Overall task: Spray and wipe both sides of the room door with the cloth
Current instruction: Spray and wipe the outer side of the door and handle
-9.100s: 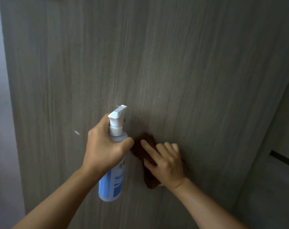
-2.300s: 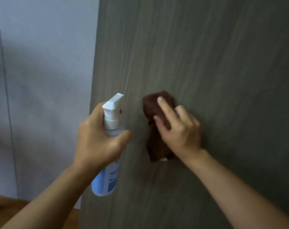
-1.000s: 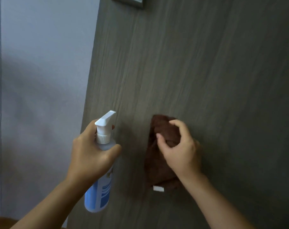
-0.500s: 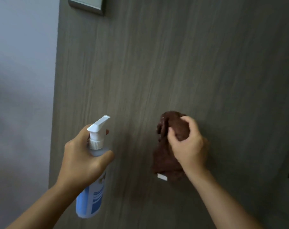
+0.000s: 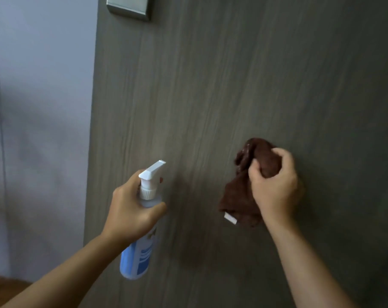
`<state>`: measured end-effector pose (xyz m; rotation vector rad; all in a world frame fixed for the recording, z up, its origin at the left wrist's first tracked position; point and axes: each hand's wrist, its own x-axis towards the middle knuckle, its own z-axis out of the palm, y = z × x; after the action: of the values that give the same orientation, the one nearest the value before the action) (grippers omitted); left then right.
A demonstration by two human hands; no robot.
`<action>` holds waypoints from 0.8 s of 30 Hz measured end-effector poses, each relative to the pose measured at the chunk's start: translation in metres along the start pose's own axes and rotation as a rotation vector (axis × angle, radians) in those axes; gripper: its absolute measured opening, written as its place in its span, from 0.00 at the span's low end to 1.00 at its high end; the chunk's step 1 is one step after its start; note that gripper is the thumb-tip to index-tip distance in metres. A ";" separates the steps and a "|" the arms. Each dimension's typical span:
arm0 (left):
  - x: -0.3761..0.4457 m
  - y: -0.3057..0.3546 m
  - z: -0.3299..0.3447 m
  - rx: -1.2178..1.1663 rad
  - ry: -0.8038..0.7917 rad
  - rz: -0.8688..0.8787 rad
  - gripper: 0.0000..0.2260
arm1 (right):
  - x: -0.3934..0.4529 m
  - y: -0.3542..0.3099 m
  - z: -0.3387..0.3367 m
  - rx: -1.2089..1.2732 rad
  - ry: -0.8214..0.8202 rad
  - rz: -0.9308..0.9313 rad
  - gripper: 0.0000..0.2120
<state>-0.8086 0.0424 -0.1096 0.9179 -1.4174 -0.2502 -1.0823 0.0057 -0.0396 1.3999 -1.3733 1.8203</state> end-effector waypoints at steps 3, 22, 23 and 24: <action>0.009 0.006 -0.012 0.005 0.037 -0.027 0.23 | -0.009 -0.003 0.005 -0.033 0.007 0.014 0.19; 0.020 0.040 -0.008 0.091 -0.012 -0.100 0.15 | -0.030 0.016 -0.038 -0.048 -0.303 -0.200 0.21; 0.020 0.041 -0.006 0.096 -0.020 -0.100 0.15 | -0.028 0.018 -0.042 -0.055 -0.309 -0.207 0.21; 0.021 0.043 -0.005 0.099 -0.024 -0.095 0.15 | -0.026 0.019 -0.045 -0.066 -0.318 -0.218 0.21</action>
<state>-0.8153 0.0586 -0.0648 1.0687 -1.4202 -0.2652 -1.1080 0.0437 -0.0708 1.7836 -1.3514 1.4471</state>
